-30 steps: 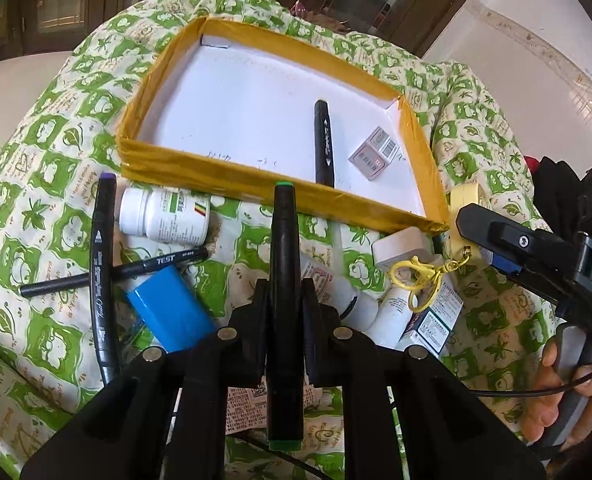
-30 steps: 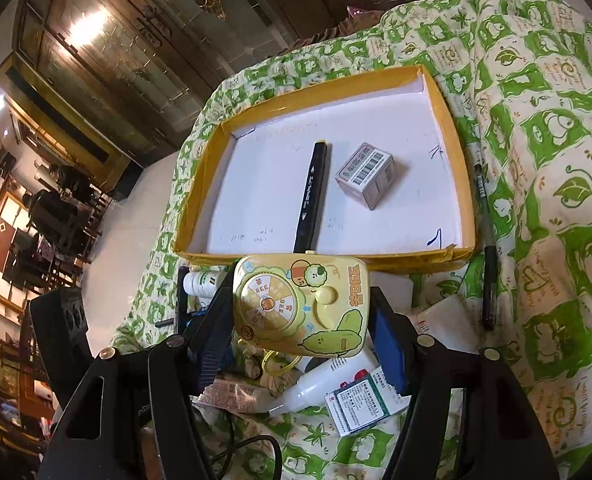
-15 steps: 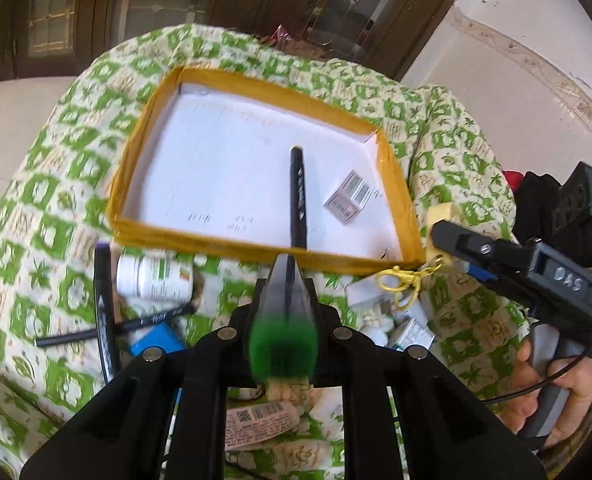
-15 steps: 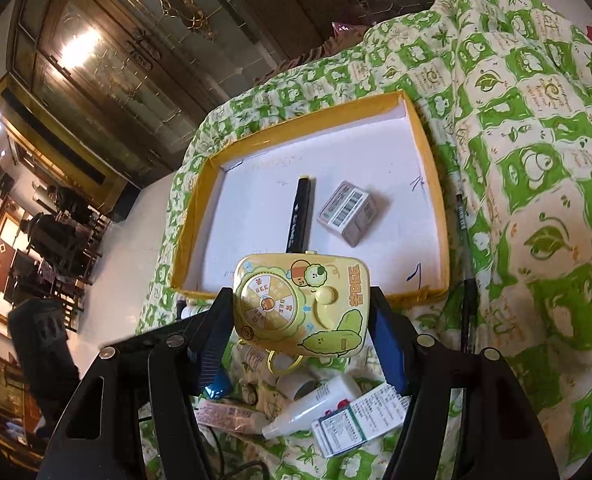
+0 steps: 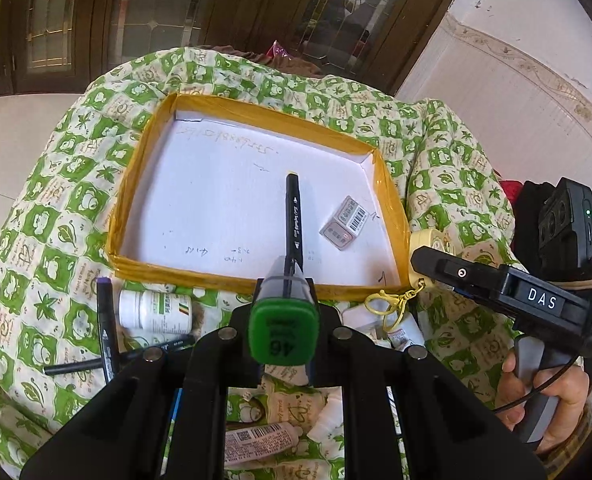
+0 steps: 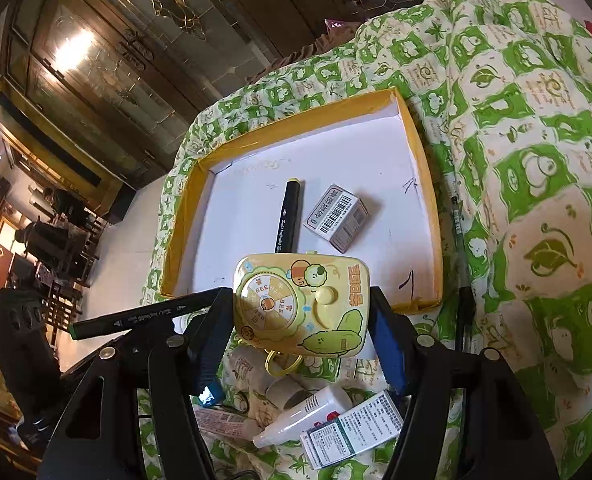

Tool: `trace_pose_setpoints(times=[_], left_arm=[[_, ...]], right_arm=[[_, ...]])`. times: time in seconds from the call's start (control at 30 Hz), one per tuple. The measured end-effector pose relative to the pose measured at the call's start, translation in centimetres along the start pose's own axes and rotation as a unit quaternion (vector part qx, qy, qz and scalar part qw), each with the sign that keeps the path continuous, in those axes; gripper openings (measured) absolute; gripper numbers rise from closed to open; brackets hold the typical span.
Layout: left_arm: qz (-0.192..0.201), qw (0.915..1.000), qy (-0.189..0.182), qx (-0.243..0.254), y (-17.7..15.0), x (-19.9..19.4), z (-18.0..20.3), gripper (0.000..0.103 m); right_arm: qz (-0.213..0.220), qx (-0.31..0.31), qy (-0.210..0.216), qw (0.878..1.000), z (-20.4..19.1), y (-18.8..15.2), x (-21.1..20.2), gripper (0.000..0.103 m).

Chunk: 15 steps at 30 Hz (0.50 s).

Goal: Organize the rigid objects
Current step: 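Lower both into the tray beside the first marker and open both tools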

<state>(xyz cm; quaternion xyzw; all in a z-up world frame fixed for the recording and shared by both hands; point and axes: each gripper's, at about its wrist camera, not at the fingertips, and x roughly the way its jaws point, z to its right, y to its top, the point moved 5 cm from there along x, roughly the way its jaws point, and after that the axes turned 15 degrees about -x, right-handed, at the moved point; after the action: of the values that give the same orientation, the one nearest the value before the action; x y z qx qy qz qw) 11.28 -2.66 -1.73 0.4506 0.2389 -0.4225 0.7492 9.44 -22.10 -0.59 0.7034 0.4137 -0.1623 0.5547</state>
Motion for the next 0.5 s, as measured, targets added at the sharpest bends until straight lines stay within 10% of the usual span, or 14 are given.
trace_pose_setpoints(times=[0.5], left_arm=[[0.003,0.9999,0.015,-0.002,2.3,3.4,-1.1,0.012]], right_arm=[[-0.059,-0.042,-0.039,0.997,1.6,1.1,5.2,0.06]])
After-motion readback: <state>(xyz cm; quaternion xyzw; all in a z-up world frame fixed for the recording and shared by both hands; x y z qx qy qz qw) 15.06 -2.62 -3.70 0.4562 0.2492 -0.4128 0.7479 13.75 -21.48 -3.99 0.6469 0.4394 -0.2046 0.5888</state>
